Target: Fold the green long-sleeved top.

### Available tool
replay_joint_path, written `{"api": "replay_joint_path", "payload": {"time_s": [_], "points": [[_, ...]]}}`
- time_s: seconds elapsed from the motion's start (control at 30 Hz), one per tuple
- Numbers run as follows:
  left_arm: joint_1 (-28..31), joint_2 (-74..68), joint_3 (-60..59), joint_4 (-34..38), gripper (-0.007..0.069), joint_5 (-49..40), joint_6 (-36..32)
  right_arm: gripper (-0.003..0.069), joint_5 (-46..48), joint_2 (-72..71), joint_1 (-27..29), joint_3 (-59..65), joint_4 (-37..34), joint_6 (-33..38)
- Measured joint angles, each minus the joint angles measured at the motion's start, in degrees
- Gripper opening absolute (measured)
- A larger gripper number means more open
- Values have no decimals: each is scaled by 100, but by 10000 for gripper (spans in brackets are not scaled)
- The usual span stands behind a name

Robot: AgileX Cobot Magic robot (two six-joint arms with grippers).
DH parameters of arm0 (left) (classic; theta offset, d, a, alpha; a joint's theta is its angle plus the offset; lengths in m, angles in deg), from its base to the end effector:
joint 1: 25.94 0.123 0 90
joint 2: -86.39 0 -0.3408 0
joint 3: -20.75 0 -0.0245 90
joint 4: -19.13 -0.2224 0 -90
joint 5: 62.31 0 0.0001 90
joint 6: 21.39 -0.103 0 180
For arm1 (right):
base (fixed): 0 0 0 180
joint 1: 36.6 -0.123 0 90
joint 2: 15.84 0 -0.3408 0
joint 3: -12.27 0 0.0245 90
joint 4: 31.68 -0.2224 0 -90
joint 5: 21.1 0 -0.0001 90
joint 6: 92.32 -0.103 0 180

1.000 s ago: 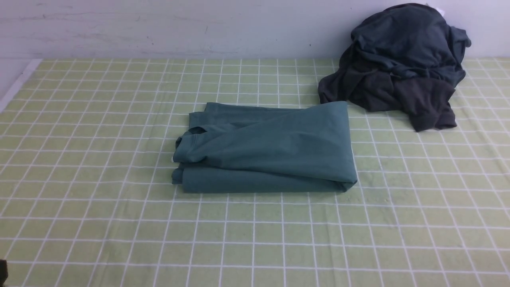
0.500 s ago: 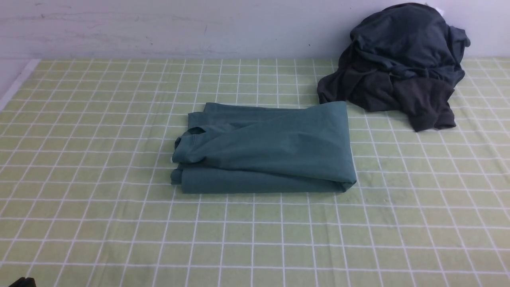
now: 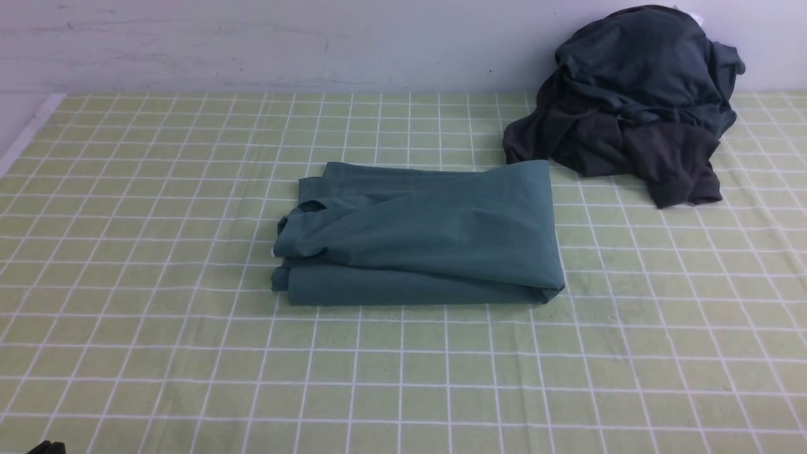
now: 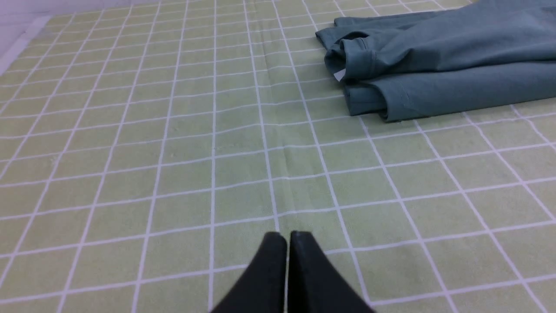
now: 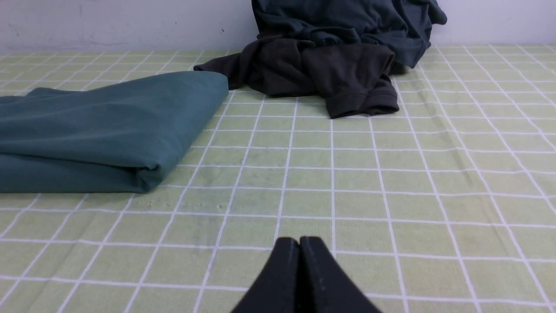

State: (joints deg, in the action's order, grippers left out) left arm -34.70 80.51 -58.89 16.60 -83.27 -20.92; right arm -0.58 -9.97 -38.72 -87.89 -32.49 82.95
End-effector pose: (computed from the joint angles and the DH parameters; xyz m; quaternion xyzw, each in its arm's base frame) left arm -0.0200 0.0047 0.1704 0.0697 0.7980 -0.0295 0.5979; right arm -0.0202 -0.0002 0.1700 0.0220 0.7995 0.0418 0.5988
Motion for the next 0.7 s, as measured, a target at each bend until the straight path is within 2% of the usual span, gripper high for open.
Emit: {"api": "replay_joint_path", "payload": {"time_s": [0.7], "points": [[0, 0, 0, 9, -4, 0, -46, -14, 0, 0, 0, 0, 0, 0]]}}
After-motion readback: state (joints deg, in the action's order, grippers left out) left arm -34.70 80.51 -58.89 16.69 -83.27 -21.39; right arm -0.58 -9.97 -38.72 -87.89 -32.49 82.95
